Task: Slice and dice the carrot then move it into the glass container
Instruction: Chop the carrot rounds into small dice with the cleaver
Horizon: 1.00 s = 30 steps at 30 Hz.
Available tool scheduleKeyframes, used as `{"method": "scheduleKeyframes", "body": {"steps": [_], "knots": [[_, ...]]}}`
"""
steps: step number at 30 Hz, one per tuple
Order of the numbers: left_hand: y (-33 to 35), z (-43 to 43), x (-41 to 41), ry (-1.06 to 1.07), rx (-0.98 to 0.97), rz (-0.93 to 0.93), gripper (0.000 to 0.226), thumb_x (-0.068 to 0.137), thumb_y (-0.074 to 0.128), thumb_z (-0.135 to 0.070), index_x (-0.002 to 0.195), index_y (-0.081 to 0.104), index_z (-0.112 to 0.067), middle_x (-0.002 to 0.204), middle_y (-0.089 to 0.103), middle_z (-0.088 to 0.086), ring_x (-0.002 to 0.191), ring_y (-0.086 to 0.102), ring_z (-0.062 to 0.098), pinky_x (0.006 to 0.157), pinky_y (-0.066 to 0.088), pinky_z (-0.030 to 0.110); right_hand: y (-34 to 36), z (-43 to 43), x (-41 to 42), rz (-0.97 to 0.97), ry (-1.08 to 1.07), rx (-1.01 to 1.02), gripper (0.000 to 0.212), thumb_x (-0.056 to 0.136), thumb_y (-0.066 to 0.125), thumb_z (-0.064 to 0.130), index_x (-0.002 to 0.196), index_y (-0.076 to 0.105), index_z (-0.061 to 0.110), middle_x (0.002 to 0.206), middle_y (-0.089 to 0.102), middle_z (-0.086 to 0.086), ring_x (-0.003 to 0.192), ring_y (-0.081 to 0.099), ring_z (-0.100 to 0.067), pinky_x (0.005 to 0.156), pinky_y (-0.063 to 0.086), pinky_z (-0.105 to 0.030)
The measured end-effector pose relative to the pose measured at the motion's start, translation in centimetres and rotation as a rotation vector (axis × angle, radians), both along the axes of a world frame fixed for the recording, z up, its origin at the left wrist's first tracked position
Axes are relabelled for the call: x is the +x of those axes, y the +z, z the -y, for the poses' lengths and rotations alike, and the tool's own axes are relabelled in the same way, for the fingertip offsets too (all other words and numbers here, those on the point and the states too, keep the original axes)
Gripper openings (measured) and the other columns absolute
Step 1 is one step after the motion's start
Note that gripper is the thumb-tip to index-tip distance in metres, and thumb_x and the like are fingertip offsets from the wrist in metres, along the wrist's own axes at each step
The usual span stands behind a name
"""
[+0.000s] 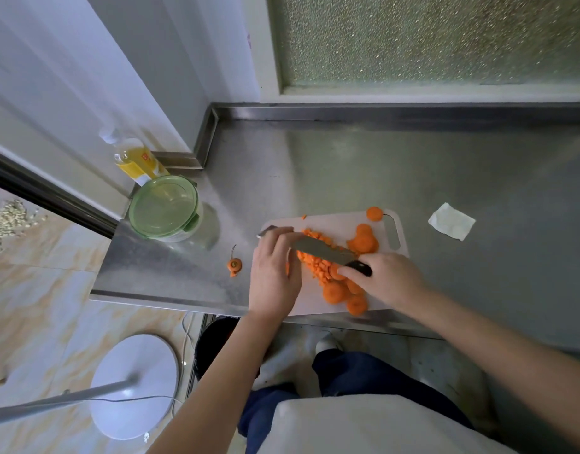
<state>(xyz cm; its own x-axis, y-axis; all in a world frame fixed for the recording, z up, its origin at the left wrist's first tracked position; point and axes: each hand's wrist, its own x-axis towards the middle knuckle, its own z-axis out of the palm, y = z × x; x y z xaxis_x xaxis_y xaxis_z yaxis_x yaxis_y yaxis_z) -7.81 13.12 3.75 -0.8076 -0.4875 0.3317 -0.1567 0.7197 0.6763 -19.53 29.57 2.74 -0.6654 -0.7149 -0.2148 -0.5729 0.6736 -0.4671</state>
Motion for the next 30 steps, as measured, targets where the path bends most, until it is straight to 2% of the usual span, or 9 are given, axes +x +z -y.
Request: {"method": "scheduleKeyframes", "body": {"steps": [3, 7, 13, 17, 20, 24, 26, 28, 30], "knots": [[-1.1, 0.0, 0.3, -0.317, -0.045, 0.095, 0.03, 0.093, 0.044, -0.015, 0.11, 0.067, -0.008, 0.113, 0.065, 0.004, 0.11, 0.057, 0.018, 0.094, 0.045, 0.033, -0.3, -0.3, 0.4, -0.083, 0.067, 0.029, 0.052, 0.082, 0.057, 0.063, 0.053, 0.033, 0.027, 0.05, 0.036, 0.01, 0.056, 0.045, -0.016, 0.048, 0.025, -0.025], [-2.7, -0.9, 0.7, -0.508, -0.052, 0.277, 0.038, 0.096, 0.04, -0.029, 0.119, 0.064, -0.008, 0.121, 0.062, 0.005, 0.11, 0.058, 0.019, 0.094, 0.046, 0.033, -0.8, -0.4, 1.0, -0.164, 0.135, -0.003, 0.049, 0.08, 0.06, 0.062, 0.062, 0.043, 0.02, 0.058, 0.05, 0.002, 0.062, 0.058, -0.024, 0.055, 0.029, -0.028], [-2.6, -1.1, -1.1, -0.449, 0.162, 0.431, 0.037, 0.099, 0.042, -0.023, 0.128, 0.053, -0.004, 0.126, 0.05, 0.007, 0.111, 0.051, 0.019, 0.097, 0.039, 0.025, -1.0, -0.2, 1.6, -0.329, 0.219, -0.054, 0.047, 0.075, 0.069, 0.061, 0.061, 0.055, 0.018, 0.06, 0.063, -0.002, 0.057, 0.061, -0.021, 0.053, 0.027, -0.024], [-2.5, -1.3, -1.7, -0.346, 0.111, 0.369, 0.035, 0.099, 0.042, -0.017, 0.13, 0.053, -0.004, 0.129, 0.051, 0.009, 0.117, 0.049, 0.021, 0.097, 0.029, 0.012, -1.1, -0.6, 1.9, -0.336, 0.216, -0.061, 0.048, 0.074, 0.068, 0.061, 0.062, 0.062, 0.015, 0.056, 0.062, -0.003, 0.054, 0.06, -0.023, 0.051, 0.025, -0.024], [-2.3, -1.7, -1.3, -0.456, 0.144, 0.242, 0.03, 0.095, 0.043, -0.012, 0.115, 0.063, -0.003, 0.109, 0.06, 0.008, 0.101, 0.055, 0.018, 0.089, 0.041, 0.019, -1.3, -0.6, 1.7, -0.378, 0.249, -0.064, 0.043, 0.072, 0.073, 0.058, 0.064, 0.067, 0.016, 0.055, 0.063, -0.002, 0.051, 0.06, -0.022, 0.047, 0.03, -0.023], [-2.1, -2.8, -1.2, -0.494, 0.345, 0.297, 0.027, 0.094, 0.041, -0.015, 0.106, 0.061, -0.001, 0.098, 0.059, 0.011, 0.093, 0.054, 0.022, 0.085, 0.043, 0.032, -1.4, -0.5, 1.6, -0.428, 0.271, -0.055, 0.038, 0.056, 0.085, 0.052, 0.058, 0.067, 0.019, 0.052, 0.061, 0.003, 0.041, 0.057, -0.014, 0.039, 0.032, -0.017], [-2.1, -3.1, -1.6, -0.467, 0.394, 0.323, 0.034, 0.093, 0.04, -0.025, 0.105, 0.06, 0.0, 0.096, 0.058, 0.013, 0.093, 0.052, 0.022, 0.085, 0.042, 0.029, -1.3, -0.6, 2.0, -0.457, 0.325, -0.031, 0.04, 0.065, 0.078, 0.056, 0.073, 0.073, 0.017, 0.069, 0.069, 0.002, 0.054, 0.063, -0.016, 0.046, 0.036, -0.02], [-2.3, -3.1, -2.0, -0.442, 0.429, 0.367, 0.031, 0.095, 0.043, -0.023, 0.113, 0.059, -0.003, 0.105, 0.059, 0.009, 0.101, 0.052, 0.016, 0.089, 0.038, 0.016, -1.5, -0.6, 2.2, -0.402, 0.325, -0.007, 0.048, 0.081, 0.06, 0.061, 0.097, 0.073, 0.017, 0.096, 0.071, 0.0, 0.076, 0.067, -0.021, 0.058, 0.037, -0.025], [-2.5, -2.9, -2.1, -0.399, 0.441, 0.398, 0.03, 0.098, 0.045, -0.017, 0.124, 0.055, -0.009, 0.119, 0.058, 0.005, 0.111, 0.049, 0.011, 0.094, 0.032, 0.01, -1.2, -0.7, 2.1, -0.403, 0.324, 0.001, 0.046, 0.08, 0.061, 0.062, 0.09, 0.074, 0.019, 0.083, 0.072, 0.0, 0.067, 0.067, -0.02, 0.055, 0.035, -0.023]]}}
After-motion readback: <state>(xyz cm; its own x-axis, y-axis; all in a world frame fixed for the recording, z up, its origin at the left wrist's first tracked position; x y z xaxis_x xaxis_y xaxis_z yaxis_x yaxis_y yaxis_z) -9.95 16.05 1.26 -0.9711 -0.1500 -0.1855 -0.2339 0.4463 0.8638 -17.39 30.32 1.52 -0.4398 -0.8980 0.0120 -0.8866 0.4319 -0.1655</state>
